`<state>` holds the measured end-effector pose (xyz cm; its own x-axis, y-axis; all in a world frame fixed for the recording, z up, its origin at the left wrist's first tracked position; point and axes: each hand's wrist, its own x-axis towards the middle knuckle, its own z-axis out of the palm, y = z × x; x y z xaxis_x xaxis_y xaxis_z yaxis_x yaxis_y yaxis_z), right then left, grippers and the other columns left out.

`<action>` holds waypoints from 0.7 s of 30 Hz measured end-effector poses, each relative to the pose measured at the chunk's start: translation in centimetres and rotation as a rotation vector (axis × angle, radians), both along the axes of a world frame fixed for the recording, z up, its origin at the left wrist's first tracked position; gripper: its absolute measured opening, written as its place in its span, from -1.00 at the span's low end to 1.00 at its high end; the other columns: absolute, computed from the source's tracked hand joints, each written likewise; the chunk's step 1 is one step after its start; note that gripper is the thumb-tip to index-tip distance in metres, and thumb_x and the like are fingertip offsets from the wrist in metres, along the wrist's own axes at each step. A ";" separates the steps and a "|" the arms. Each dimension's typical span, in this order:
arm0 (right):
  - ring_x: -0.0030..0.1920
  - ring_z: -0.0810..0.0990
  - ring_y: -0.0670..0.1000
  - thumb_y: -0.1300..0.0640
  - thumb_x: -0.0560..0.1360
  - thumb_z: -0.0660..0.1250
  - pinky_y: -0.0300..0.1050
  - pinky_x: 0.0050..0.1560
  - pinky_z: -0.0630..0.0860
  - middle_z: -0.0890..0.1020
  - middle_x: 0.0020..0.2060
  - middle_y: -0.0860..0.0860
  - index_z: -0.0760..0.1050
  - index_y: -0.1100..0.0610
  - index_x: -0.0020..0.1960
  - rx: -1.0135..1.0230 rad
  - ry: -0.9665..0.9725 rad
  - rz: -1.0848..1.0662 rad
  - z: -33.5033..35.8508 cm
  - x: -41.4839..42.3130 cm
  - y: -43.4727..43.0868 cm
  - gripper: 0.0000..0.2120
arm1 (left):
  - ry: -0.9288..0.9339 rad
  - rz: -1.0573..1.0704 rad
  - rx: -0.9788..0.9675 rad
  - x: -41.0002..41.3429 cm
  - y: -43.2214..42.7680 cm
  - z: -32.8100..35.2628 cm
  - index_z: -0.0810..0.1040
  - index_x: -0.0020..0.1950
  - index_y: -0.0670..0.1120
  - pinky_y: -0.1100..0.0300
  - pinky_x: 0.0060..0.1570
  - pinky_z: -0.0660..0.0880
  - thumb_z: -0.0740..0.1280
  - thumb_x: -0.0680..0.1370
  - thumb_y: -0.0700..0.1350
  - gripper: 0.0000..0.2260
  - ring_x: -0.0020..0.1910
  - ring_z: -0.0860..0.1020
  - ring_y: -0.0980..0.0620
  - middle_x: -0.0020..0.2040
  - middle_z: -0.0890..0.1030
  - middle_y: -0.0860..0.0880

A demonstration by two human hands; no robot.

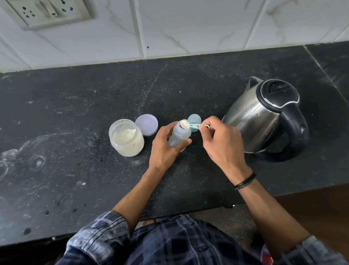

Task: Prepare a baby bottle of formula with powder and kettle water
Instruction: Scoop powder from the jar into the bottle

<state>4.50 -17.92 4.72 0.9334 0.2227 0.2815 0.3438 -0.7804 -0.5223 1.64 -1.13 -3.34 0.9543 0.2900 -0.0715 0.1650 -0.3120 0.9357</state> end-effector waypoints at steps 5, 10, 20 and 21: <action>-0.38 0.57 0.13 0.19 0.64 0.40 0.00 -0.40 0.46 0.66 -0.30 0.05 0.62 0.21 0.02 -0.050 -0.102 0.059 0.2 -0.5 0.1 -0.91 | -0.014 0.005 -0.019 -0.1 0.1 0.1 0.52 0.36 0.17 0.05 0.25 0.57 0.59 0.43 0.11 -0.47 0.22 0.58 0.13 0.25 0.60 0.14; -0.39 0.55 0.14 0.22 0.63 0.40 0.03 -0.46 0.47 0.65 -0.29 0.06 0.61 0.23 -0.03 -0.085 -0.159 0.084 -0.1 -0.7 0.2 -0.91 | -0.012 0.002 -0.009 -0.1 0.1 0.0 0.53 0.38 0.11 0.02 0.26 0.57 0.59 0.44 0.12 -0.45 0.23 0.59 0.11 0.25 0.61 0.12; -0.40 0.56 0.17 0.24 0.60 0.46 0.06 -0.51 0.49 0.66 -0.23 0.06 0.65 0.23 -0.01 -0.081 -0.179 0.155 -0.4 -0.6 -0.1 -0.95 | 0.000 0.009 0.002 0.0 0.3 -0.1 0.54 0.38 0.05 -0.02 0.26 0.57 0.60 0.44 0.08 -0.46 0.22 0.60 0.06 0.23 0.62 0.08; -0.40 0.56 0.17 0.24 0.60 0.46 0.07 -0.51 0.49 0.66 -0.23 0.06 0.66 0.23 -0.01 -0.081 -0.183 0.157 -0.4 -0.6 -0.2 -0.95 | -0.001 0.009 0.000 -0.1 0.3 -0.1 0.54 0.38 0.05 -0.02 0.26 0.57 0.60 0.44 0.08 -0.46 0.21 0.60 0.07 0.23 0.62 0.09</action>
<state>3.91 -18.08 4.34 0.8207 0.3898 0.4177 0.5472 -0.7466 -0.3785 1.59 -0.86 -3.40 0.9518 0.2985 -0.0701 0.1664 -0.3105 0.9359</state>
